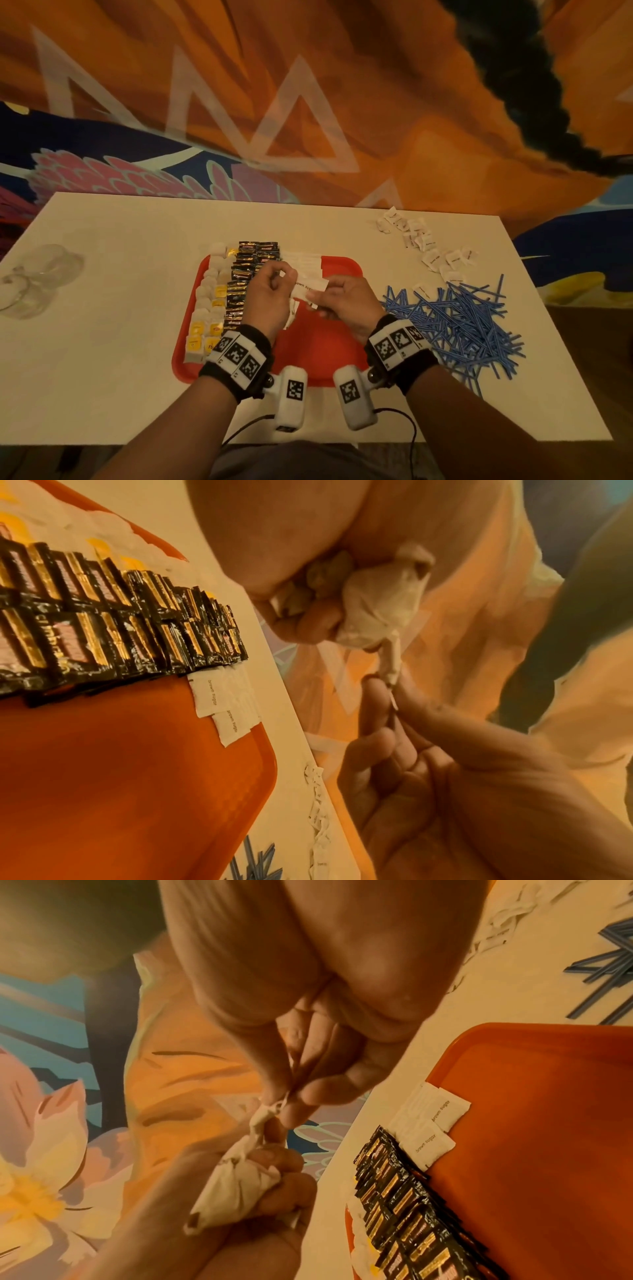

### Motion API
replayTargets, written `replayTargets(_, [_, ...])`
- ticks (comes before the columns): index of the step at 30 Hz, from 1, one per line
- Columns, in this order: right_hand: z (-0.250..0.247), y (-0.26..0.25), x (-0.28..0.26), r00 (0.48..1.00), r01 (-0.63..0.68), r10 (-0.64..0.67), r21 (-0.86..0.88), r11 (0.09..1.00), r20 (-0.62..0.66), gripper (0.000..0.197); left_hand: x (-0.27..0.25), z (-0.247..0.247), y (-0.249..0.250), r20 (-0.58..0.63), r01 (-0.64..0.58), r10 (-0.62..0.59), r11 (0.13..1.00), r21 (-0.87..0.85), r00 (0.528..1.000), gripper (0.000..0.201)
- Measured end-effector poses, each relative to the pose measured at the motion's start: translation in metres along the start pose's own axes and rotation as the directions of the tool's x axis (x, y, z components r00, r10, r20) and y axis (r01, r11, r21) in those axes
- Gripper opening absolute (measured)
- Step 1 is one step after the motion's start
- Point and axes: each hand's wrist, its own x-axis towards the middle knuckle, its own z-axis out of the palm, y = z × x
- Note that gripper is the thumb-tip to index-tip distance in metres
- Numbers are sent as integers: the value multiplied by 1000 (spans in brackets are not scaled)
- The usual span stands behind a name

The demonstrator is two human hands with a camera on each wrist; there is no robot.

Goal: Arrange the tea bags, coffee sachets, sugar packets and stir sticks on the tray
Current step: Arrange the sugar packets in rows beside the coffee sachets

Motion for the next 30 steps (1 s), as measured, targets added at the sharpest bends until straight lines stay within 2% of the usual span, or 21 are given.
replayTargets(2, [4,1,0,1000,0,0,-9,1000,-6,14,1,-7,-1,68,25,-25,1000,-6,997,11])
replayTargets(4, [6,4,2,1000,4,-4,-15,1000,-30,17,1,-13,-2,174,65,-67,998,16,983,17])
replayTargets(6, [10,6,4,998,-13,13,1,1000,-64,17,2,-21,-7,223,93,-92,996,7,970,13])
replayTargets(10, [23,13,5,986,-84,92,57,995,-142,25,3,-33,-12,212,108,-103,994,-13,972,9])
replayTargets(13, [33,21,7,980,-84,97,82,993,-174,27,5,-41,-19,208,129,-122,992,-18,970,10])
replayTargets(17, [40,33,4,987,-75,76,17,997,-141,5,7,-46,-31,222,165,-150,985,-47,963,5])
replayTargets(19, [41,39,5,985,-79,74,-27,997,-157,7,8,-47,-35,226,218,-196,973,-78,954,5])
replayTargets(21, [39,44,8,980,-90,81,-43,995,-180,6,11,-47,-41,192,270,-248,957,-102,950,9])
replayTargets(25, [31,50,22,970,-127,100,-107,986,-223,10,19,-41,-52,93,285,-278,956,-69,956,6])
replayTargets(28, [13,60,48,954,-171,112,-198,965,-278,12,26,-37,-57,20,324,-323,945,-45,946,8])
replayTargets(30, [-3,70,71,950,-206,118,-296,933,-291,21,31,-38,-59,-19,359,-360,933,-34,933,8])
